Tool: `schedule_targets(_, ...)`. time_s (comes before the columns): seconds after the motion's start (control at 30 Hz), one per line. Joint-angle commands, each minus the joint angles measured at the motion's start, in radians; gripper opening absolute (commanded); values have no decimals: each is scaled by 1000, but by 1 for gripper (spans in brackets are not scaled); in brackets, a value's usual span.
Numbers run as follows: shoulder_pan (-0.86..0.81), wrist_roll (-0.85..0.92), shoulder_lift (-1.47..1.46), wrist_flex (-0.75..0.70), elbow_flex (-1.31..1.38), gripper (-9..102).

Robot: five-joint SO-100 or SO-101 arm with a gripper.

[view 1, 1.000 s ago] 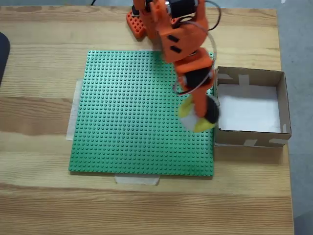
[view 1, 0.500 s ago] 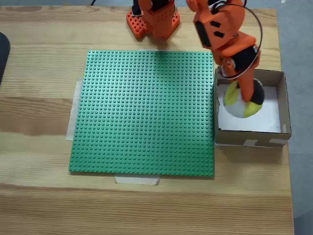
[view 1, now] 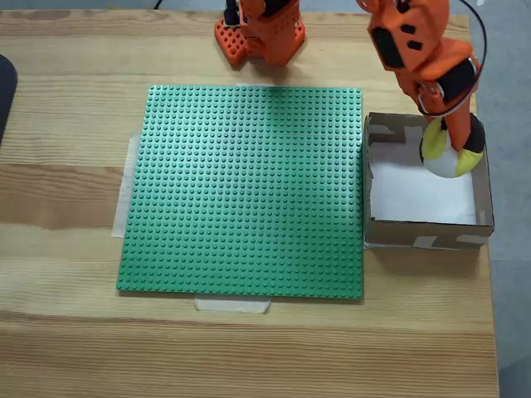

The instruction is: Pick the ball and put it in the box.

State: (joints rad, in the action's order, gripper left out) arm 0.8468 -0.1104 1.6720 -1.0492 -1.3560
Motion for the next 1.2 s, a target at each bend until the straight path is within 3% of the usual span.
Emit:
schedule_targets(0.0, 2, -8, 6, -6, 66, -1)
schedule_targets(0.87, -9, 5, -2, 63, -133, 0)
schedule_targets(1.17, -15, 9, -2, 95, -153, 12)
